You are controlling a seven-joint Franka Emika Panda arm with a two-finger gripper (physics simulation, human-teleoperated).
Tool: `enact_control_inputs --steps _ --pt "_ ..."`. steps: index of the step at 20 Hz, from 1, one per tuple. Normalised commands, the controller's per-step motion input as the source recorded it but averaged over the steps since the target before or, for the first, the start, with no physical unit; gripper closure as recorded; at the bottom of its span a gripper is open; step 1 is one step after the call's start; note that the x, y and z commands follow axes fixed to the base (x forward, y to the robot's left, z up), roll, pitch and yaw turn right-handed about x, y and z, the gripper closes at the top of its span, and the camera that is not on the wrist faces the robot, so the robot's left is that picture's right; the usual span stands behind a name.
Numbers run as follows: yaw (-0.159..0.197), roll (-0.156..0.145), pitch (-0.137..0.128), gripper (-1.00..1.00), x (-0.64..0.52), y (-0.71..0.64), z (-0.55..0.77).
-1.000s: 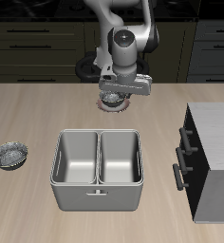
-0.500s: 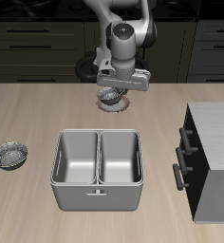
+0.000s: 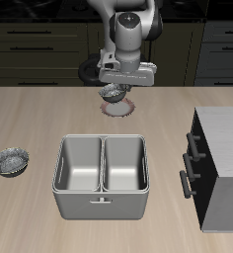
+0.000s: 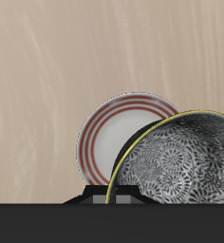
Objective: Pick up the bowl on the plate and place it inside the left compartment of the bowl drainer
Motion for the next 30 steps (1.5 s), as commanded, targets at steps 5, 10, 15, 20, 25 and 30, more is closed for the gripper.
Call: enact_control_inputs --steps 5,10,15,20,25,30 --pt "0.038 0.01 -0.047 1.0 0.05 0.03 0.32" --pt "0.041 0.016 -0.067 1.0 0.09 0.05 0.4" --pt "0.0 0.01 -0.065 1.0 0.07 0.0 0.44" --pt "0.004 -0.004 -0.043 1.0 0.05 0.0 0.33" --pt "0.012 0.01 -0.053 1.0 0.05 0.07 0.31" --pt "0.015 0.017 -0.02 1.0 0.06 0.05 0.13"
